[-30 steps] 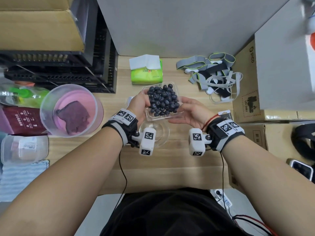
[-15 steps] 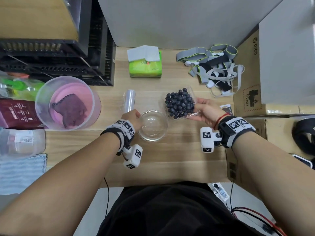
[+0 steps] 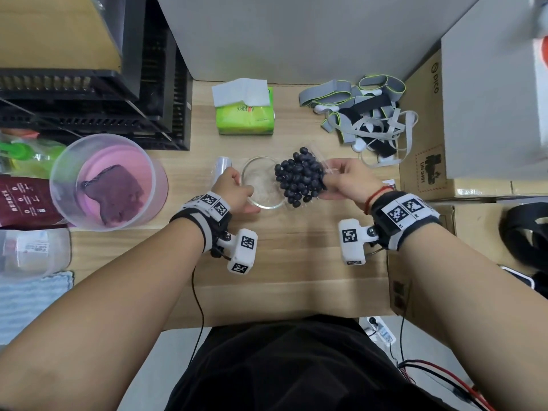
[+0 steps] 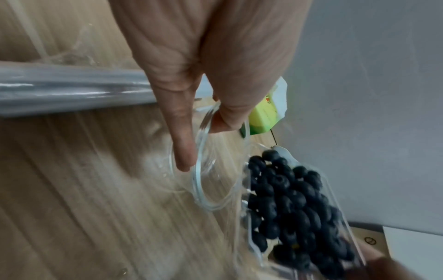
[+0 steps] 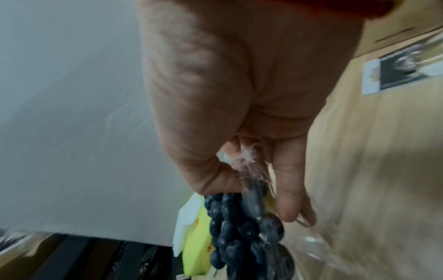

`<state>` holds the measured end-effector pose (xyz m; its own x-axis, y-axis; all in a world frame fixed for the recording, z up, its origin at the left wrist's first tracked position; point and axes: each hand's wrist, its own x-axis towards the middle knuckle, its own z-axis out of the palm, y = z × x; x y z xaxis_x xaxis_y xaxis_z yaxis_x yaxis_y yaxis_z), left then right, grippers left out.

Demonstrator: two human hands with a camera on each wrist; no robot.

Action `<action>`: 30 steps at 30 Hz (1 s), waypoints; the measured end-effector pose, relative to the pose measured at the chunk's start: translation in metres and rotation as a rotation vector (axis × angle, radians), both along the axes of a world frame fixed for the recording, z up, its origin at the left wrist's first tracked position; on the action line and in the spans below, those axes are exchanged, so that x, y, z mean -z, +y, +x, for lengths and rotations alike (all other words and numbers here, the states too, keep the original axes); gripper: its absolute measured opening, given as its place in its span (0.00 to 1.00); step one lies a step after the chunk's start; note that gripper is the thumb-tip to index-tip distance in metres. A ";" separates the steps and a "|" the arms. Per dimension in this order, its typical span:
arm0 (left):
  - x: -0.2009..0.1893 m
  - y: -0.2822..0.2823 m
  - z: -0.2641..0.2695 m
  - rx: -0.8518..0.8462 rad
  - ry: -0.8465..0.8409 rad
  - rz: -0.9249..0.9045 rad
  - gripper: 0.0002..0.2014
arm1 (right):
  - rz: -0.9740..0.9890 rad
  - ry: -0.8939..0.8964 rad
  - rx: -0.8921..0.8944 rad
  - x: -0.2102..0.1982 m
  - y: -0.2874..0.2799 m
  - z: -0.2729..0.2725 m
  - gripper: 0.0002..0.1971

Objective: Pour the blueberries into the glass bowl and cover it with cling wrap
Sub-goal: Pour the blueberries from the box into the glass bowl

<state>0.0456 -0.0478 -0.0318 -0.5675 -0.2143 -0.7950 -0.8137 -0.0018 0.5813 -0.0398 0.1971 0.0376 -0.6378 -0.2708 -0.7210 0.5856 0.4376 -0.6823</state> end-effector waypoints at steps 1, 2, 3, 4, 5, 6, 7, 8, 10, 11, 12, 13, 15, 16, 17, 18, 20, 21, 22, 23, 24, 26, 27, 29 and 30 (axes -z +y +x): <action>-0.012 0.005 -0.003 -0.033 0.020 0.017 0.28 | 0.035 0.026 -0.021 -0.001 -0.004 -0.004 0.11; -0.030 0.012 -0.005 -0.052 0.031 0.026 0.26 | 0.066 0.049 -0.037 -0.003 -0.008 -0.008 0.12; -0.039 0.017 -0.007 -0.069 0.034 0.037 0.22 | 0.104 0.075 -0.053 -0.004 -0.011 -0.012 0.14; -0.042 0.021 -0.009 -0.091 0.032 0.038 0.19 | 0.145 0.102 -0.072 -0.005 -0.014 -0.015 0.15; -0.042 0.024 -0.011 -0.115 0.032 0.038 0.17 | 0.182 0.126 -0.092 -0.006 -0.017 -0.018 0.16; -0.042 0.026 -0.012 -0.129 0.038 0.040 0.17 | 0.211 0.142 -0.110 -0.008 -0.019 -0.020 0.18; -0.043 0.027 -0.013 -0.139 0.043 0.049 0.17 | 0.238 0.156 -0.124 -0.009 -0.021 -0.021 0.19; -0.042 0.027 -0.014 -0.146 0.045 0.053 0.17 | 0.268 0.171 -0.133 -0.010 -0.023 -0.023 0.20; -0.044 0.028 -0.017 -0.136 0.039 0.059 0.17 | 0.323 0.204 -0.143 -0.012 -0.024 -0.025 0.21; -0.044 0.028 -0.018 -0.132 0.036 0.064 0.17 | 0.345 0.226 -0.148 -0.012 -0.025 -0.025 0.20; -0.045 0.029 -0.018 -0.132 0.029 0.068 0.17 | 0.366 0.256 -0.160 -0.013 -0.025 -0.026 0.19; -0.046 0.030 -0.019 -0.130 0.024 0.075 0.17 | 0.385 0.287 -0.176 -0.015 -0.026 -0.026 0.17; -0.047 0.030 -0.020 -0.135 0.016 0.078 0.16 | 0.415 0.346 -0.186 -0.017 -0.028 -0.028 0.13; -0.047 0.030 -0.020 -0.141 0.016 0.080 0.16 | 0.422 0.368 -0.184 -0.018 -0.029 -0.028 0.12; -0.047 0.030 -0.021 -0.142 0.017 0.082 0.16 | 0.433 0.384 -0.187 -0.018 -0.031 -0.028 0.12; -0.047 0.030 -0.021 -0.145 0.020 0.083 0.16 | 0.445 0.402 -0.195 -0.018 -0.032 -0.028 0.13; -0.048 0.031 -0.023 -0.145 0.028 0.092 0.16 | 0.476 0.437 -0.210 -0.019 -0.036 -0.028 0.14; -0.049 0.032 -0.024 -0.142 0.031 0.096 0.16 | 0.494 0.466 -0.215 -0.020 -0.039 -0.029 0.14; -0.049 0.032 -0.024 -0.138 0.034 0.098 0.16 | 0.511 0.502 -0.223 -0.020 -0.040 -0.029 0.14; -0.049 0.032 -0.025 -0.134 0.037 0.102 0.16 | 0.523 0.536 -0.230 -0.021 -0.042 -0.029 0.13; -0.048 0.032 -0.025 -0.134 0.042 0.107 0.17 | 0.528 0.568 -0.236 -0.022 -0.043 -0.028 0.13; -0.047 0.033 -0.026 -0.139 0.060 0.106 0.17 | 0.527 0.619 -0.251 -0.024 -0.045 -0.027 0.12; -0.046 0.032 -0.026 -0.144 0.071 0.101 0.17 | 0.528 0.638 -0.260 -0.023 -0.046 -0.027 0.11; -0.044 0.031 -0.027 -0.151 0.086 0.090 0.17 | 0.525 0.668 -0.280 -0.023 -0.046 -0.027 0.11; -0.044 0.030 -0.027 -0.152 0.092 0.087 0.17 | 0.523 0.682 -0.291 -0.024 -0.046 -0.027 0.11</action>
<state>0.0188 -0.0176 0.0120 -0.6051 -0.2354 -0.7606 -0.7437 -0.1740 0.6455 -0.0670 0.1514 0.0612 -0.9290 -0.2321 -0.2882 -0.0548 0.8565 -0.5132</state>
